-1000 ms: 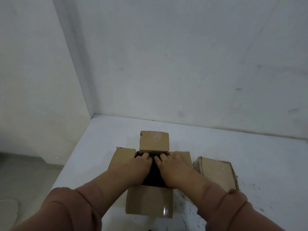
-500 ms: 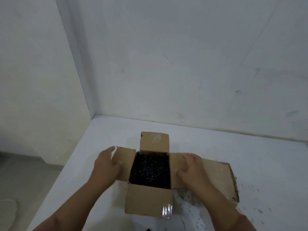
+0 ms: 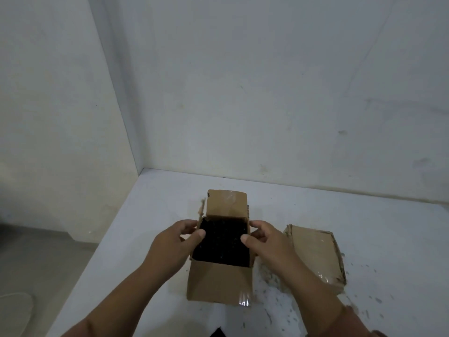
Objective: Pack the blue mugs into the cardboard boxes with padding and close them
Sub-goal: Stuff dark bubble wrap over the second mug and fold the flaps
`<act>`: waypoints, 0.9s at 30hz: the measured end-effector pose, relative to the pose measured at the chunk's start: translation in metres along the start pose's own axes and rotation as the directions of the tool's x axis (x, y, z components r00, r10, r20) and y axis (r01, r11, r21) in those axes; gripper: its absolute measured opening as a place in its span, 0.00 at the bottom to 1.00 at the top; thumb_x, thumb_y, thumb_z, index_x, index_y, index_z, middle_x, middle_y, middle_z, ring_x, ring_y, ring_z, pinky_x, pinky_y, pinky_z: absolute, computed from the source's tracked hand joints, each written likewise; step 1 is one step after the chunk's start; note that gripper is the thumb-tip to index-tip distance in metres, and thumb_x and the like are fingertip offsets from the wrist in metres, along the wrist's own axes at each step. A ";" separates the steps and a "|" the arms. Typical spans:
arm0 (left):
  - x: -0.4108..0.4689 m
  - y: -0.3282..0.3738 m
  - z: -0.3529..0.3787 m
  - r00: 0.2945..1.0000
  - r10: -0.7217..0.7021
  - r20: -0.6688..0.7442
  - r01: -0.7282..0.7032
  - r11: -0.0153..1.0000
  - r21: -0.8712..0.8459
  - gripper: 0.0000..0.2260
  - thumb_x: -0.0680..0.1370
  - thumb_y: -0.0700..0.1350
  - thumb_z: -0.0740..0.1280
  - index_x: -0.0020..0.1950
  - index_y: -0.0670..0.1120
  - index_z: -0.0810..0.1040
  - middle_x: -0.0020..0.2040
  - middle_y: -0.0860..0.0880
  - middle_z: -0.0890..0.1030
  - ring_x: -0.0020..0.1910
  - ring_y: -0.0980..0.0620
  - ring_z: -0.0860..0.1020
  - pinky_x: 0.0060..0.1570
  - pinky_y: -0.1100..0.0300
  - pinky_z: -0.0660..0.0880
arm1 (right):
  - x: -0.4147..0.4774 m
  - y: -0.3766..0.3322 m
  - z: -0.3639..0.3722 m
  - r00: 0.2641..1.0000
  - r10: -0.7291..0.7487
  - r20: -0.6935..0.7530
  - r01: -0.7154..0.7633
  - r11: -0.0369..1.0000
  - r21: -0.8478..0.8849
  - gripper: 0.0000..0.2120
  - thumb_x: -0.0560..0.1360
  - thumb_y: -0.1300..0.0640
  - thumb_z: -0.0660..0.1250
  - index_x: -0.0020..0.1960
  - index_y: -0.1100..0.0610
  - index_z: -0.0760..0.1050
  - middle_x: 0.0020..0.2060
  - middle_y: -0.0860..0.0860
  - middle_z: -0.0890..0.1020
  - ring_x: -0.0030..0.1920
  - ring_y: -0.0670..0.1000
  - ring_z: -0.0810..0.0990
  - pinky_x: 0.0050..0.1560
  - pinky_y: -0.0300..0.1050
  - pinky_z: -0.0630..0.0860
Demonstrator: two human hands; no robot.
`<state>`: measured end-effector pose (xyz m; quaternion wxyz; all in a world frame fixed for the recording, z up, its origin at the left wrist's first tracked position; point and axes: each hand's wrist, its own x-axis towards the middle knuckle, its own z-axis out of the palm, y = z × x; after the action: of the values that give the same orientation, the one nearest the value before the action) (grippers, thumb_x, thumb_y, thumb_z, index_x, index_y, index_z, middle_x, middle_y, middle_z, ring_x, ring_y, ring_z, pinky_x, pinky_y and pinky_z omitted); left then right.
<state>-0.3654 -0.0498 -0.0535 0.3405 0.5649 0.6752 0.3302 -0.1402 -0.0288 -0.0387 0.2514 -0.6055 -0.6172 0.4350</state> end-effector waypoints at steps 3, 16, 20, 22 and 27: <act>-0.004 -0.001 0.002 0.987 0.108 0.122 -0.131 0.972 0.194 0.18 0.76 0.59 0.61 0.64 0.56 0.74 0.57 0.59 0.76 0.46 0.63 0.76 0.41 0.70 0.70 | -0.004 0.006 0.003 0.997 -0.051 0.052 0.057 0.991 -0.124 0.15 0.76 0.47 0.63 0.61 0.48 0.75 0.53 0.45 0.79 0.53 0.45 0.78 0.57 0.47 0.76; -0.012 -0.045 -0.004 0.836 0.329 0.438 -0.500 0.787 0.363 0.25 0.78 0.42 0.65 0.73 0.52 0.63 0.70 0.60 0.58 0.68 0.63 0.58 0.63 0.80 0.49 | -0.019 0.051 0.004 0.889 -0.333 0.316 0.448 0.779 -0.439 0.21 0.76 0.64 0.61 0.69 0.56 0.68 0.71 0.46 0.62 0.69 0.42 0.63 0.67 0.25 0.54; -0.010 -0.038 -0.002 0.933 0.224 0.282 -0.282 0.941 0.187 0.09 0.76 0.44 0.68 0.55 0.53 0.80 0.58 0.64 0.74 0.57 0.63 0.73 0.58 0.69 0.70 | -0.012 0.049 -0.001 0.952 -0.241 0.187 0.282 0.929 -0.238 0.15 0.74 0.62 0.68 0.59 0.53 0.79 0.62 0.42 0.73 0.62 0.41 0.72 0.63 0.32 0.67; -0.007 -0.032 0.001 0.970 0.154 0.186 -0.184 0.970 0.160 0.04 0.76 0.45 0.67 0.42 0.54 0.78 0.46 0.61 0.78 0.46 0.60 0.76 0.43 0.71 0.71 | -0.010 0.046 0.002 0.982 -0.168 0.091 0.179 0.975 -0.129 0.12 0.72 0.62 0.69 0.53 0.51 0.81 0.54 0.43 0.78 0.55 0.44 0.77 0.55 0.33 0.72; 0.002 -0.029 0.015 1.000 0.009 0.014 -0.010 0.997 0.082 0.08 0.75 0.46 0.68 0.36 0.52 0.74 0.37 0.52 0.78 0.36 0.56 0.73 0.34 0.64 0.66 | -0.002 0.043 0.011 0.996 -0.053 -0.074 0.049 0.998 -0.047 0.07 0.70 0.60 0.72 0.37 0.50 0.77 0.41 0.50 0.77 0.40 0.47 0.77 0.40 0.34 0.70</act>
<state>-0.3689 -0.0508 -0.0855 0.3202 0.5836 0.6833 0.3000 -0.1264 -0.0382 -0.0799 0.2719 -0.6111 -0.6322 0.3911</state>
